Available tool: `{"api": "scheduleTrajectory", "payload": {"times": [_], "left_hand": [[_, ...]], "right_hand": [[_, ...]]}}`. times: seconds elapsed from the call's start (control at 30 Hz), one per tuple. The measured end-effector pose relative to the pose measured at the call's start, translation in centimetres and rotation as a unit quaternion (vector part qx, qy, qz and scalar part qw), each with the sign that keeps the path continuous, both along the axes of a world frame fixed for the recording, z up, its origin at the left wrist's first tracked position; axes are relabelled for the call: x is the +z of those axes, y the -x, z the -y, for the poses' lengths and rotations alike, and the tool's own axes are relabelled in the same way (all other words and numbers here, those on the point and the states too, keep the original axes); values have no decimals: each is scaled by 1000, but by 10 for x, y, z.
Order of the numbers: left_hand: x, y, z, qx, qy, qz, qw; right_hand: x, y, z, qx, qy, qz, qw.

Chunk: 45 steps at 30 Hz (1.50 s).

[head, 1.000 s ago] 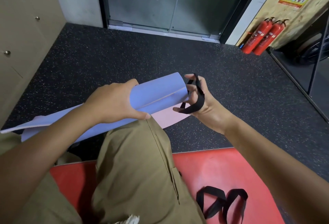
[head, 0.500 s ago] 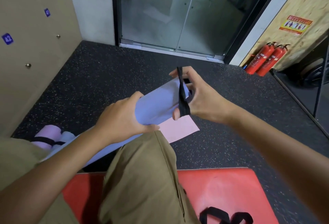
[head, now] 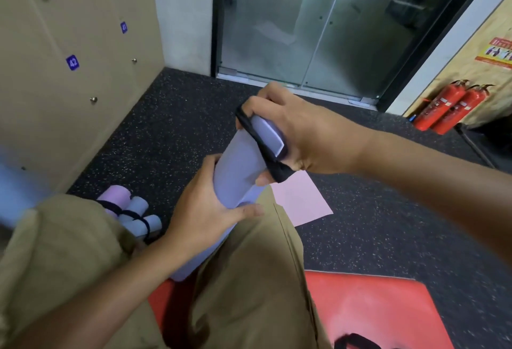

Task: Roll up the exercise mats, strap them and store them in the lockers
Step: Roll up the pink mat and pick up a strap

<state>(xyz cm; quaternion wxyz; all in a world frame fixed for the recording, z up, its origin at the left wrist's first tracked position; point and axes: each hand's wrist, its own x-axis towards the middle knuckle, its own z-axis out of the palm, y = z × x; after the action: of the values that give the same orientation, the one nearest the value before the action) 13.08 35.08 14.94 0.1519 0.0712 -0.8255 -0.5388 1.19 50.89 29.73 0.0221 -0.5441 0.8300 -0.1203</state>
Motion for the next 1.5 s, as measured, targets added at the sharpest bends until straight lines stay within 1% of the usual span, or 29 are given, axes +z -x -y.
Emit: {"api": "scheduleTrajectory", "payload": {"times": [0.07,0.13,0.2,0.23,0.3,0.37,0.4,0.47,0.6,0.73,0.83,0.9,0.97,1.03,1.17,1.33,1.5], "left_hand": [[-5,-9,13,-35,-37,-4,999],[-3,-18,24,-56,-81,-13,995],[7,-26,32,-53,-138,-49,988],[15,-29,36,-36,-157,-75,984],[39,-32,41,33,-181,-120,976],[63,-32,43,92,-192,-135,968],[73,-32,43,100,-196,-128,967],[84,-32,41,86,-215,-103,967],[91,-34,38,57,-277,-68,957],[92,-31,47,40,-306,-45,950],[89,-30,53,29,-327,-36,944],[82,-31,54,32,-351,-26,935],[72,-32,54,40,-382,-9,923],[63,-33,54,46,-401,5,915],[55,-34,58,47,-390,11,920],[47,-34,65,54,-334,32,941],[43,-33,79,68,-280,80,954]], "right_hand": [[0,-3,13,16,-21,-29,999],[1,-6,25,38,-29,-36,998],[2,-7,38,54,-33,-34,997],[3,-9,44,59,-35,-35,997],[3,-11,53,66,-36,-42,996],[4,-13,60,74,-37,-42,996],[5,-14,62,75,-37,-36,996],[6,-14,66,75,-38,-20,996],[6,-17,67,79,-33,8,996],[5,-18,67,80,-41,24,996],[6,-18,65,75,-32,64,995],[7,-20,62,76,-9,100,992],[7,-21,61,86,10,113,990],[7,-21,61,80,4,126,989],[7,-19,65,58,-9,148,987],[1,-19,67,46,34,138,989],[-4,-15,67,35,57,137,988]]}}
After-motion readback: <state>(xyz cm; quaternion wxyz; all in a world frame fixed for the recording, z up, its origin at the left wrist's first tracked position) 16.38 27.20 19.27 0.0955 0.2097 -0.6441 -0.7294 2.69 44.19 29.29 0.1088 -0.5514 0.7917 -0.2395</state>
